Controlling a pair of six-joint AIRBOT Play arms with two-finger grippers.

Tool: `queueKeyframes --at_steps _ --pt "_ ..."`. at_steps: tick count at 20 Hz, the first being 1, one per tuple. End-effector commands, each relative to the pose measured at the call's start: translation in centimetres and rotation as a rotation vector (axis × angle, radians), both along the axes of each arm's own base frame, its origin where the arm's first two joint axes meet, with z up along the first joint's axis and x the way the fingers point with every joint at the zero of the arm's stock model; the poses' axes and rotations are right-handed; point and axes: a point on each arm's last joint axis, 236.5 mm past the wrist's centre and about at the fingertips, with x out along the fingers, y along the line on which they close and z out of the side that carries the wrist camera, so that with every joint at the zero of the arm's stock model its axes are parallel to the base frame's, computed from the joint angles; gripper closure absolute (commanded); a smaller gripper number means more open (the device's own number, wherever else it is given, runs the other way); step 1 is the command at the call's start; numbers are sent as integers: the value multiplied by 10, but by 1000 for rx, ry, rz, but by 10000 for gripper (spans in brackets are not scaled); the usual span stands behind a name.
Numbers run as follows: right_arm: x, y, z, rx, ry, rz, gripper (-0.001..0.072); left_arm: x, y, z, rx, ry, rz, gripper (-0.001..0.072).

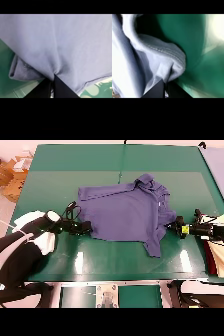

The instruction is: Fold the shirts.

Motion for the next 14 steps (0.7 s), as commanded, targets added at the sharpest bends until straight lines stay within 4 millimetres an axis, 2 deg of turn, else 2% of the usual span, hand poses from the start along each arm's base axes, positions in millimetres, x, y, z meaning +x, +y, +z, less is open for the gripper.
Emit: queueKeyframes --at_steps 1,3,4,6,8,9,11,12,14 --pt "8 6 31 25 -66 39 695 17 -6 30 -12 -92 -47 687" --pt "29 4 88 17 -201 49 695 37 -10 93 -14 -252 -99 688" --pt "39 3 124 -1 -285 53 695 46 -11 136 -16 -352 -122 688" --pt "56 1 214 -74 -494 46 695 58 -11 249 -28 -620 -148 687" --pt "55 9 325 -169 -753 41 695 53 -4 359 -27 -884 -143 687" --pt "47 15 375 -231 -867 39 695 42 3 413 -18 -1012 -141 687" --pt "18 26 472 -375 -1088 -3 695 11 17 502 8 -1220 -135 687" --pt "-1 33 517 -448 -1197 -33 695 -9 22 540 7 -1305 -137 687" --pt "-48 44 600 -597 -1409 -122 695 -48 29 597 4 -1431 -153 687"
